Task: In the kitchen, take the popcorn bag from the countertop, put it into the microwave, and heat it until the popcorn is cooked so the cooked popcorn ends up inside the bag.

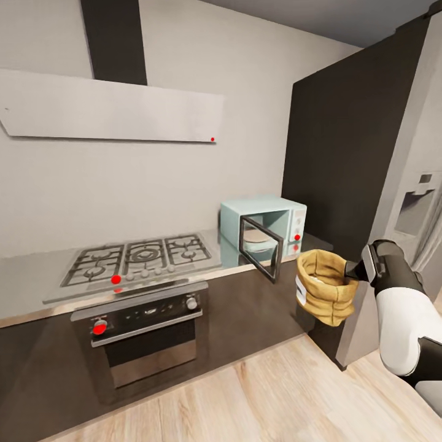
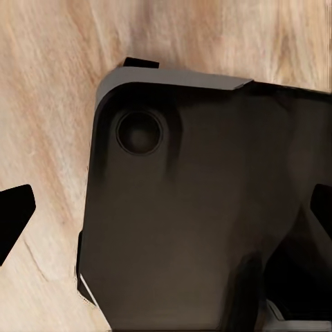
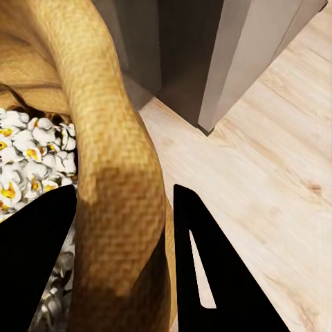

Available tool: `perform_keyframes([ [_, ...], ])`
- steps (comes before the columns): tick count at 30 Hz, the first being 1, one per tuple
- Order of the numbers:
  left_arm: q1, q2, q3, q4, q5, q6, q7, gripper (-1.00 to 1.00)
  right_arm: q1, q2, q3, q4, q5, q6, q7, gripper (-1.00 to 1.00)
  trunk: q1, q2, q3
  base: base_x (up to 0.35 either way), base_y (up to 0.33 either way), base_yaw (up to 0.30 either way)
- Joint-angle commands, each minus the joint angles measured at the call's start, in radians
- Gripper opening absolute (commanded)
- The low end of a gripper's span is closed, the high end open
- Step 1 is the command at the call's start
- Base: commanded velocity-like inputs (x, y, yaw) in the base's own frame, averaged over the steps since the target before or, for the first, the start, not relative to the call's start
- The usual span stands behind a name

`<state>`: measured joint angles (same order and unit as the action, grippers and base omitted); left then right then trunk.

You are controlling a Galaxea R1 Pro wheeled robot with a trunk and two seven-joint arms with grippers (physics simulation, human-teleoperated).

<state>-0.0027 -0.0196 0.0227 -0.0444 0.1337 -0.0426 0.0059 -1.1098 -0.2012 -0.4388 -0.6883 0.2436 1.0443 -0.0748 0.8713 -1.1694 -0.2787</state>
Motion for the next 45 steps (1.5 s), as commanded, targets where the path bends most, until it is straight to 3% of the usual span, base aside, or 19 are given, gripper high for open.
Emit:
perform_keyframes([
  [1,0.000,0.000,0.001,0.000,0.008,0.000,0.000,1.00,-0.001,0.000,-0.001,0.000,-0.002,0.003,-0.004,-1.00,0.000,-0.001,-0.001,0.253,-0.147,0.000],
  [17,0.000,0.000,0.000,0.000,0.011,0.003,0.002,1.00,-0.001,-0.001,-0.001,-0.002,0.003,0.003,-0.005,-1.00,0.000,-0.001,-0.001,0.265,-0.157,0.000],
  [25,0.000,0.001,0.003,0.000,0.012,-0.002,0.002,1.00,-0.001,-0.015,-0.001,-0.008,0.005,0.003,0.000,-1.00,0.000,-0.001,-0.001,0.150,-0.090,0.000],
  [30,0.000,0.001,0.005,0.000,0.012,-0.007,0.002,1.00,-0.001,-0.019,0.015,-0.018,0.006,0.003,-0.004,-1.00,0.000,-0.001,-0.001,0.003,-0.002,0.000],
  [32,0.000,0.000,0.005,0.000,0.011,-0.008,0.002,1.00,-0.001,-0.034,0.029,-0.033,0.010,0.003,-0.005,-1.00,0.000,-0.001,-0.001,0.000,0.000,0.000],
  [35,0.000,0.000,0.005,0.000,0.011,-0.009,0.002,1.00,-0.001,-0.041,0.097,-0.152,0.011,0.003,-0.006,-1.00,0.000,-0.001,-0.001,0.000,0.000,0.000],
  [37,0.000,0.000,0.005,0.000,0.011,-0.009,0.002,1.00,-0.001,-0.041,0.117,-0.217,0.011,0.003,-0.006,-1.00,0.000,-0.001,-0.001,0.000,0.000,0.000],
  [45,0.000,0.000,0.004,0.000,0.009,-0.009,0.002,1.00,-0.001,-0.041,0.124,-0.255,0.003,0.003,-0.007,-1.00,0.000,-0.001,-0.001,0.000,0.000,0.000],
])
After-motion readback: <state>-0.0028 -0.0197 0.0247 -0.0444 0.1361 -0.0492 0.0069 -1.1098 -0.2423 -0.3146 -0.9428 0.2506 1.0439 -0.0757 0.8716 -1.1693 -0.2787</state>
